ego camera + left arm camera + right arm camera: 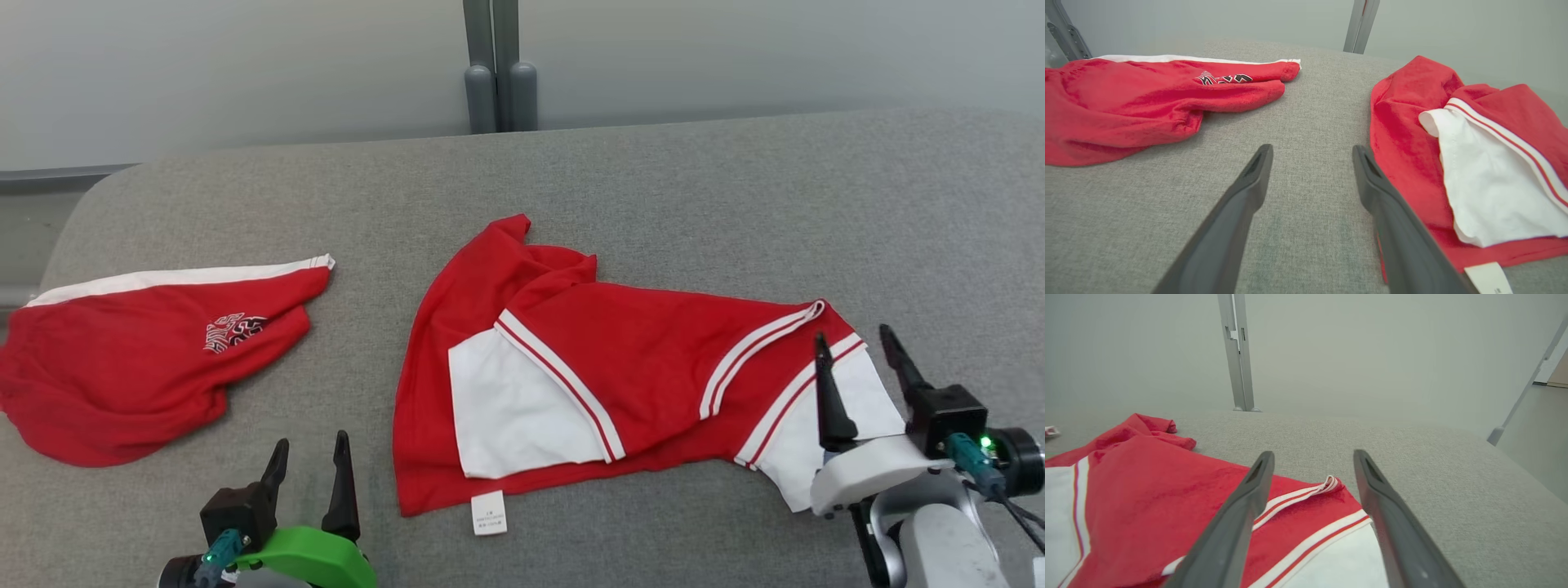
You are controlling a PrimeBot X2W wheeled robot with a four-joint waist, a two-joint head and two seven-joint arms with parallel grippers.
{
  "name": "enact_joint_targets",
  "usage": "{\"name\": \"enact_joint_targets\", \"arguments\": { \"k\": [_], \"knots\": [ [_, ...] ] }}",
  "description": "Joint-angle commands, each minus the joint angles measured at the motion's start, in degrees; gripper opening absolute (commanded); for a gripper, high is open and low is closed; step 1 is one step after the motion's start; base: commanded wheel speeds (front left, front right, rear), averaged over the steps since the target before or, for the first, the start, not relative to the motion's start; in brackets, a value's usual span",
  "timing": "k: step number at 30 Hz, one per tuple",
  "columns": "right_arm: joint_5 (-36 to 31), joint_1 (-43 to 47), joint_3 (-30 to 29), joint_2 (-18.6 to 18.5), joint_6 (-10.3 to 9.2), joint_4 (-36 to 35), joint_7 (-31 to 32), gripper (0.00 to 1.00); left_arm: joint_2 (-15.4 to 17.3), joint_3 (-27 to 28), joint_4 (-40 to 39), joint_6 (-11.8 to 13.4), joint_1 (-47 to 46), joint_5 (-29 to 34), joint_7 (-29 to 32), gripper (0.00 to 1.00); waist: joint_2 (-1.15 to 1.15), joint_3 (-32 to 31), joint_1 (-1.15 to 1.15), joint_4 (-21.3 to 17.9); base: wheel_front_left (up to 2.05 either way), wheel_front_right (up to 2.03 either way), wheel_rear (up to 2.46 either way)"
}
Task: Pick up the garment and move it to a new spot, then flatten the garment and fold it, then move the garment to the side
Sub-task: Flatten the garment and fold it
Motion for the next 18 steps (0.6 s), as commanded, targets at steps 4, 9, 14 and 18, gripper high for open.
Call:
{"name": "enact_joint_targets", "arguments": {
  "k": [4,9,14,18],
  "knots": [
    [0.66,1.69,3.76,0.0,-0.06,0.38,-0.15,1.0,0.22,0.13,-1.18,0.64,1.19,1.07,0.0,1.0,0.0,-0.92,0.0,0.84,0.0,0.0,0.0],
    [1.06,3.19,6.03,0.06,-0.06,2.22,-0.15,1.0,0.22,0.03,-1.97,0.67,2.13,1.52,0.0,1.0,0.0,-1.95,0.0,1.62,0.0,0.0,0.0],
    [1.57,4.25,6.39,0.14,-0.06,2.91,-0.15,1.0,0.22,-0.1,-2.32,0.64,2.67,1.28,0.0,1.0,0.0,-2.56,0.0,1.89,0.0,0.0,0.0],
    [2.07,4.18,6.81,0.16,-0.06,3.15,-0.15,1.0,0.22,-0.42,-2.6,0.91,2.66,0.86,0.0,1.0,0.0,-2.56,0.0,1.79,0.0,0.0,0.0]
  ]
}}
